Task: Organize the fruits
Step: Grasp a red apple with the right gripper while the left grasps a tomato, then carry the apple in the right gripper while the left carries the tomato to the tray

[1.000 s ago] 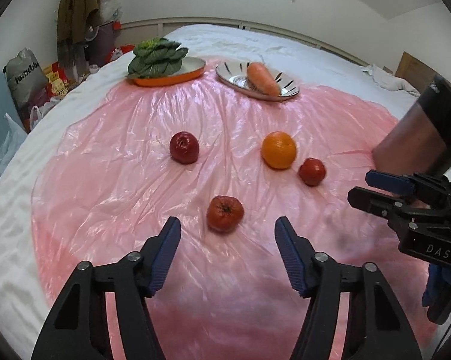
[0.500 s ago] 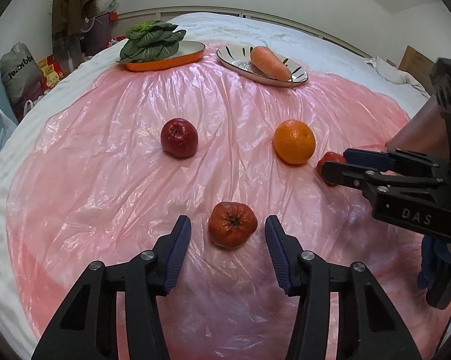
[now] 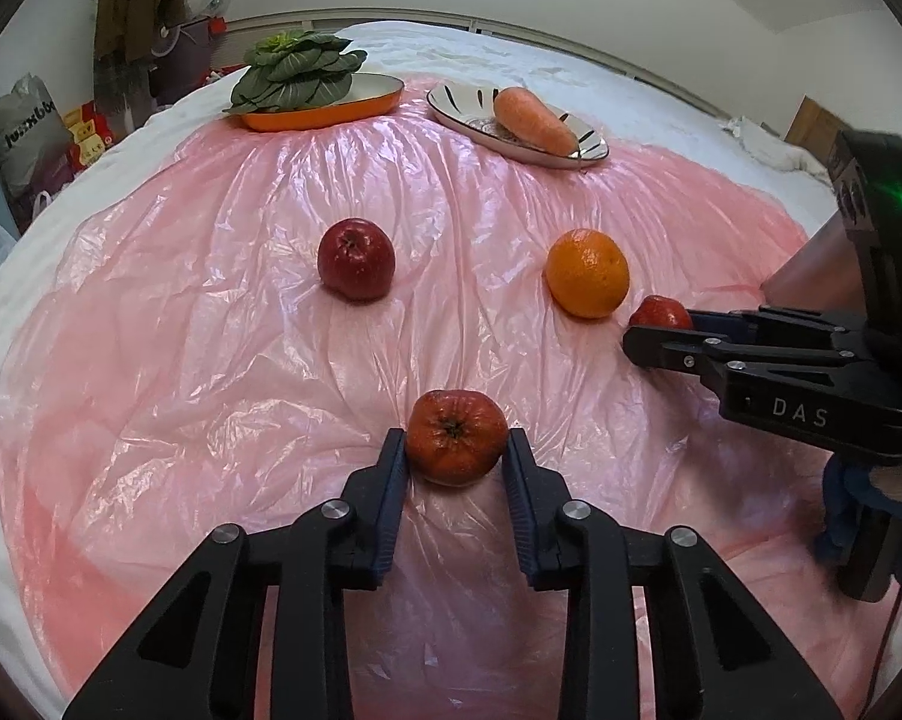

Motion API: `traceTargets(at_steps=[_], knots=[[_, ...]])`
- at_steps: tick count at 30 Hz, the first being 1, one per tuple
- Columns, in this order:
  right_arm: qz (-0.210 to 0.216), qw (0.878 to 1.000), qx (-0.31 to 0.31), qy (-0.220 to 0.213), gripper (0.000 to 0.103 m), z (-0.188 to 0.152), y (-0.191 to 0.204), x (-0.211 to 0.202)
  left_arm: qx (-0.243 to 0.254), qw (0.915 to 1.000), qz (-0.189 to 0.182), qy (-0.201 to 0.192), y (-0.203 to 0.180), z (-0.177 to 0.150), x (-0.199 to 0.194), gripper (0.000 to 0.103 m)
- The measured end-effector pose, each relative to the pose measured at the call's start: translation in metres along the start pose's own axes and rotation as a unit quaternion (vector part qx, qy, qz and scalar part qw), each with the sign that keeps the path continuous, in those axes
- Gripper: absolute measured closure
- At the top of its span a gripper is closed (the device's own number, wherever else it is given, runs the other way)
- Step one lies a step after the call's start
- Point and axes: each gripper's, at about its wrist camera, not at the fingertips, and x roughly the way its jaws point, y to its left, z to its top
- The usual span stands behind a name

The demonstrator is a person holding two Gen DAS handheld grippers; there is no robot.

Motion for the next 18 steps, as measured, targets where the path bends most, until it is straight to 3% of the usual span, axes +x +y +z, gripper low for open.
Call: traceTargets(at_steps=[5, 18], knots=[[0.007, 1.000, 0.008, -0.013, 0.067, 0.001, -0.003, -0.010, -0.024, 0.9994, -0.021, -0.014, 0.009, 0.000, -0.008, 0.076], [0.000, 0.999, -0.007, -0.042, 0.066, -0.017, 0.011, -0.062, -0.031, 0.9986, -0.020, -0.038, 0.007, -0.002, -0.038, 0.076]])
